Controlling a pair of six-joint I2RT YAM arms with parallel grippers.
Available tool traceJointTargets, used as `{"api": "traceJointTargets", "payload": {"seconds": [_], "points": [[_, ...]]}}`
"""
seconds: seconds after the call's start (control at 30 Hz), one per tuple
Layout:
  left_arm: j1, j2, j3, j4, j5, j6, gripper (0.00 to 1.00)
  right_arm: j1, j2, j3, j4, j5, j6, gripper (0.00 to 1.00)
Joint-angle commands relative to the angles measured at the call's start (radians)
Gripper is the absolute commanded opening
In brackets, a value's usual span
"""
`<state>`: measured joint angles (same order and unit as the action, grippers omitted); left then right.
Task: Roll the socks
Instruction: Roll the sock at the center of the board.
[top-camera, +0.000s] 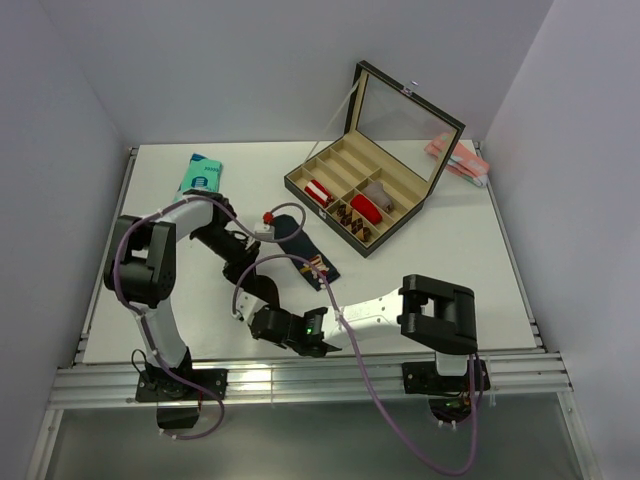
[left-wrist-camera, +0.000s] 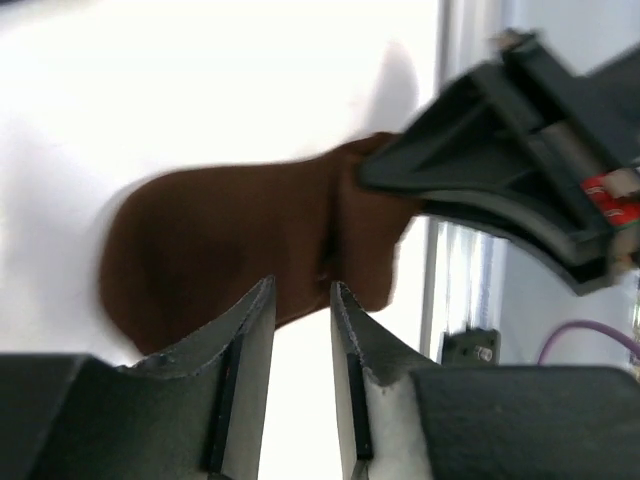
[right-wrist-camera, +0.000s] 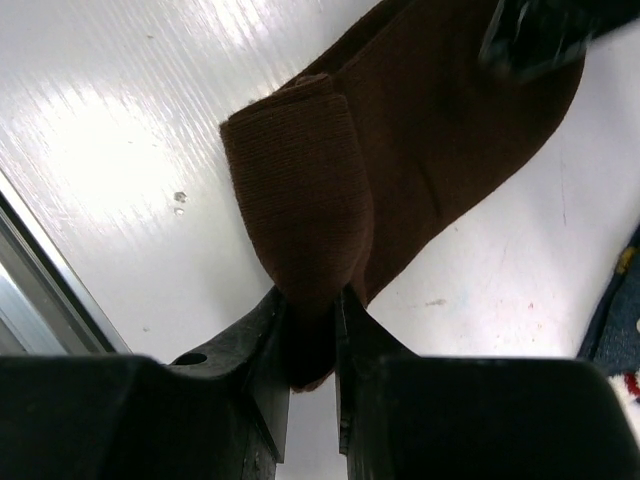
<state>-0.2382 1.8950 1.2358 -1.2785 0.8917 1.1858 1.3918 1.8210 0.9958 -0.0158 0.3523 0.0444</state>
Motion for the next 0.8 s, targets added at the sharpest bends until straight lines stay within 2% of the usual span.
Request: {"api": "traceJointTargets", "payload": {"seconds": [0.0, 0.33, 0.5, 0.6, 0.77], "points": [[0.028, -0.037, -0.015, 0.126, -0.043, -0.132, 0.33, 0.001, -0.042, -0.023, -0.05, 0.031, 0.032, 0.12], [-0.024, 0.072, -0.064, 0.252, -0.123, -0.23, 0.3, 0.003, -0.052, -0.028, -0.105, 0.02, 0.048, 0.12], [-0.093, 0.07, -0.076, 0.399, -0.189, -0.359, 0.25, 0.003, -0.097, -0.023, -0.153, -0.015, 0.042, 0.12], [-0.108, 0.098, -0.046, 0.403, -0.197, -0.393, 0.23, 0.003, -0.123, -0.002, -0.194, -0.076, 0.031, 0.12], [-0.128, 0.119, -0.007, 0.433, -0.208, -0.44, 0.22, -0.002, -0.114, 0.067, -0.266, -0.293, -0.008, 0.12]]}}
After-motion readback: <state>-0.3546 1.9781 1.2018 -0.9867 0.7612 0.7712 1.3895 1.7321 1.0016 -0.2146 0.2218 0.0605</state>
